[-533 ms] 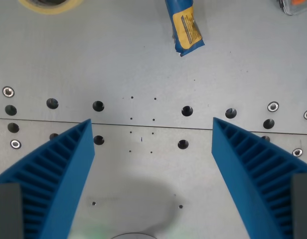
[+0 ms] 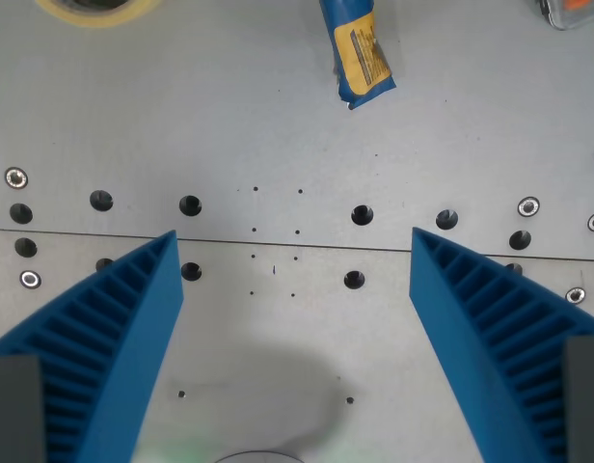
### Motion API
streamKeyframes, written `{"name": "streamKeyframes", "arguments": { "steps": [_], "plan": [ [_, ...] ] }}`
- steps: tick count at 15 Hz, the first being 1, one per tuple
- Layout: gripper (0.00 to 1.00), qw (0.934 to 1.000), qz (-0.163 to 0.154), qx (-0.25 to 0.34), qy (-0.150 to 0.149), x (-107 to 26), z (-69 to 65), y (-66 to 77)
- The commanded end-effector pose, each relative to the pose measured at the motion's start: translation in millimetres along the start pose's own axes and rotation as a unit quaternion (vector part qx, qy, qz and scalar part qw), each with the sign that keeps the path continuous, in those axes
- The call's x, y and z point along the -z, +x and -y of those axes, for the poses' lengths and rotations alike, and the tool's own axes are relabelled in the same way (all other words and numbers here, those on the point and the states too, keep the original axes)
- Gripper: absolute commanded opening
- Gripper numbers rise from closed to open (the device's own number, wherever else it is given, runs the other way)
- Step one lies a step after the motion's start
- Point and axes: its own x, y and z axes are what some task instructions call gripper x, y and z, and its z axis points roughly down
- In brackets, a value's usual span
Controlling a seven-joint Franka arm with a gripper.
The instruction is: Move above the blue bag
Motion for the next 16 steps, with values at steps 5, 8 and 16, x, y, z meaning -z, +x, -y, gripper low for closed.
{"name": "streamKeyframes", "arguments": {
  "steps": [5,8,16],
  "plan": [
    [1.0,0.9997,-0.011,0.02,-0.001,-10.5,-2.0,4.2],
    [1.0,0.9993,-0.019,0.031,-0.002,-21.2,-4.0,7.9],
    [1.0,0.9976,-0.033,0.061,-0.006,-59.5,-12.7,21.5]
  ]
}}
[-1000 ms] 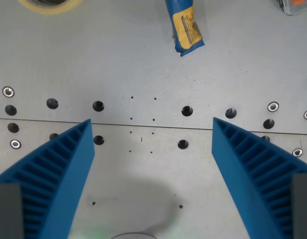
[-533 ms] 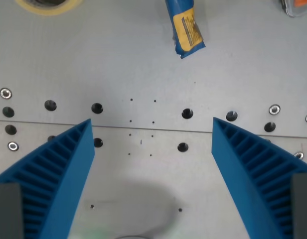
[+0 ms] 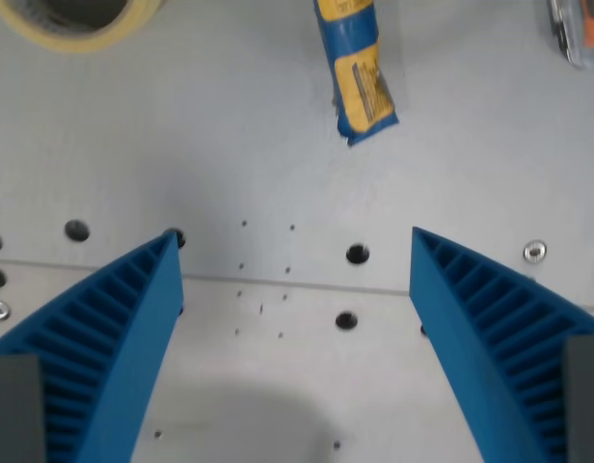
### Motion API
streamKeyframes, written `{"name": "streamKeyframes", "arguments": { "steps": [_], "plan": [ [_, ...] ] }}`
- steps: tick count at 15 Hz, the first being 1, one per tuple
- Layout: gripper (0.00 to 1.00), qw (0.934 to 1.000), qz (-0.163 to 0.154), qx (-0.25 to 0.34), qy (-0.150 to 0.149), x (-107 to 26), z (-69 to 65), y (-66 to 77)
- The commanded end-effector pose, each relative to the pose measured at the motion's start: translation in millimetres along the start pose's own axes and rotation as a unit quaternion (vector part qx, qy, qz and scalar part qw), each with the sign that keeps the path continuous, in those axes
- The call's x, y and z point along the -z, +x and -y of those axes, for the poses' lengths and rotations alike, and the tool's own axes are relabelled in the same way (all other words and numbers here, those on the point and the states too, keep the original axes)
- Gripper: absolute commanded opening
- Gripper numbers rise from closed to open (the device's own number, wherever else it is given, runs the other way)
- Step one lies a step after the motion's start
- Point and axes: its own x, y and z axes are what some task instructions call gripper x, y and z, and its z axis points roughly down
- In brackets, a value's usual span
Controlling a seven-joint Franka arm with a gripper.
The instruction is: Move above the blue bag
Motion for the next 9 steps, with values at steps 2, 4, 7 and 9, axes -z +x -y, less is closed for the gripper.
{"name": "streamKeyframes", "arguments": {
  "steps": [2,4,7,9],
  "plan": [
    [1.0,0.998,-0.041,0.047,-0.008,-18.3,-8.2,3.0],
    [1.0,0.9976,-0.041,0.054,-0.009,-27.9,-10.8,7.6],
    [1.0,0.9969,-0.043,0.066,-0.01,-42.3,-14.6,15.3],
    [1.0,0.9964,-0.041,0.074,-0.011,-51.8,-16.9,20.7]
  ]
}}
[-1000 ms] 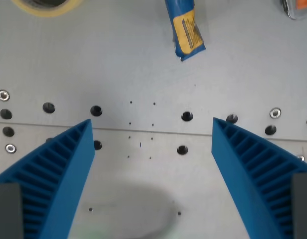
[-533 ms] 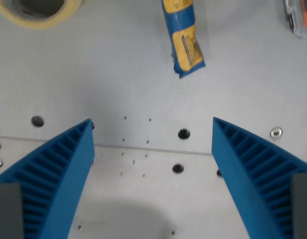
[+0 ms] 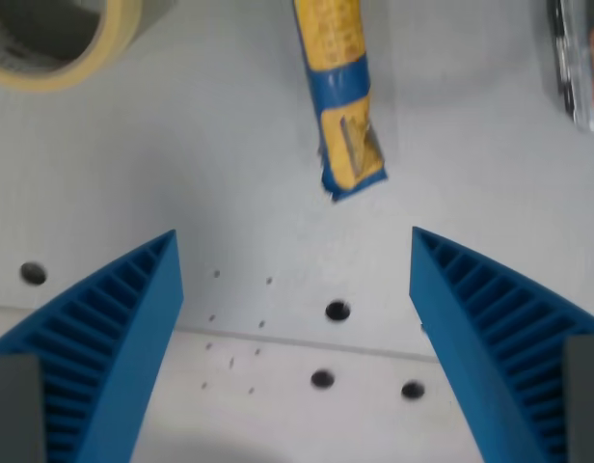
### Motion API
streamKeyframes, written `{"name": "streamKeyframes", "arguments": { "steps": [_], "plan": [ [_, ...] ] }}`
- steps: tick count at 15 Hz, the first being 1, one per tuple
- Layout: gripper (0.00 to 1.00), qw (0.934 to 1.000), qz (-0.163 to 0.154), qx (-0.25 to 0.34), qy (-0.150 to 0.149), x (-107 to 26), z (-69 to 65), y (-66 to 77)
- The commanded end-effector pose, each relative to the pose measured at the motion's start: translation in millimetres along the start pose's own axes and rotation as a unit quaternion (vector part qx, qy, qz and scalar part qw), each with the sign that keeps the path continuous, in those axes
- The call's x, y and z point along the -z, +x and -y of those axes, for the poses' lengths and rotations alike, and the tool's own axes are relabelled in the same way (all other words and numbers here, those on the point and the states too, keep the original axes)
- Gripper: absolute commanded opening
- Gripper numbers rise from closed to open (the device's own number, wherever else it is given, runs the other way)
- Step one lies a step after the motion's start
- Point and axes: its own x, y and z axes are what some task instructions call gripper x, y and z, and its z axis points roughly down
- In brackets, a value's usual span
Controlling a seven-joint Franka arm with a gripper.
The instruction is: Move above the blue bag
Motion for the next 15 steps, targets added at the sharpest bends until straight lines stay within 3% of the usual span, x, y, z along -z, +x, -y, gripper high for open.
{"name": "streamKeyframes", "arguments": {
  "steps": [1,15],
  "plan": [
    [1.0,0.9979,-0.04,0.05,-0.011,-12.8,-6.1,3.0],
    [1.0,0.9971,-0.015,0.074,-0.005,-80.6,-24.4,37.2]
  ]
}}
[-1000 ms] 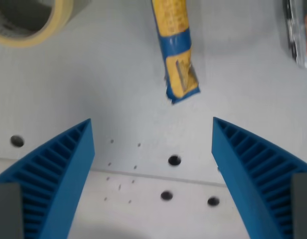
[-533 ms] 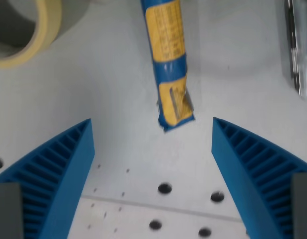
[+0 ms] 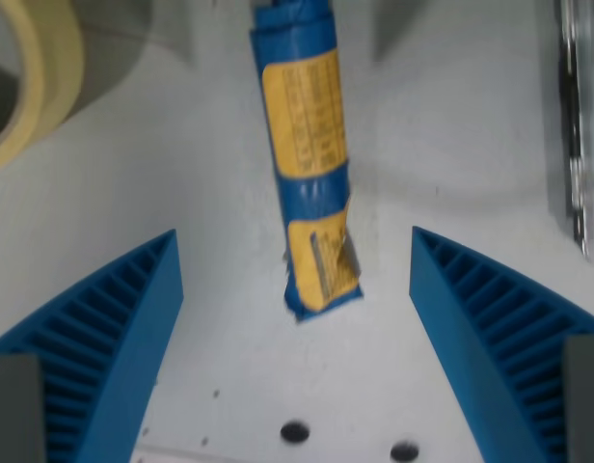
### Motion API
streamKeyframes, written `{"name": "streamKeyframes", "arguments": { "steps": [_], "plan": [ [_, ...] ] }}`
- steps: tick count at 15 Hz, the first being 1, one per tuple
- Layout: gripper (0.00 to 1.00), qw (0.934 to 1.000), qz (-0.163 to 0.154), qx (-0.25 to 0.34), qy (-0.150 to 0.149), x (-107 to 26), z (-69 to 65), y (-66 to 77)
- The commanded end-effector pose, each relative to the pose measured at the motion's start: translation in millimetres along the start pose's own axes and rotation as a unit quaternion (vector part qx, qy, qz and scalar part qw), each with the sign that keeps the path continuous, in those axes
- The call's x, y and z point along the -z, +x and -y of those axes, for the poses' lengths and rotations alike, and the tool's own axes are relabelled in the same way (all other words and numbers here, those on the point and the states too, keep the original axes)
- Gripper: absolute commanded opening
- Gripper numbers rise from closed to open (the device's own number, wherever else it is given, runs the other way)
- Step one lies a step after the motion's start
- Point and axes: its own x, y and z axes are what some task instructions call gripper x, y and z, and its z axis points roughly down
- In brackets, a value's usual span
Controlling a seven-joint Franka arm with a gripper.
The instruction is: Move above the blue bag
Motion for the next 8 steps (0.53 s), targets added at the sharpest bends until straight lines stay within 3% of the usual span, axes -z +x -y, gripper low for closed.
{"name": "streamKeyframes", "arguments": {
  "steps": [1,7,8],
  "plan": [
    [1.0,0.9994,-0.002,0.033,0.0,-11.9,-9.0,8.8],
    [1.0,0.9995,-0.001,0.032,0.003,-41.9,-12.7,14.1],
    [0.0,0.9995,0.0,0.03,0.004,-46.9,-13.1,14.6]
  ]
}}
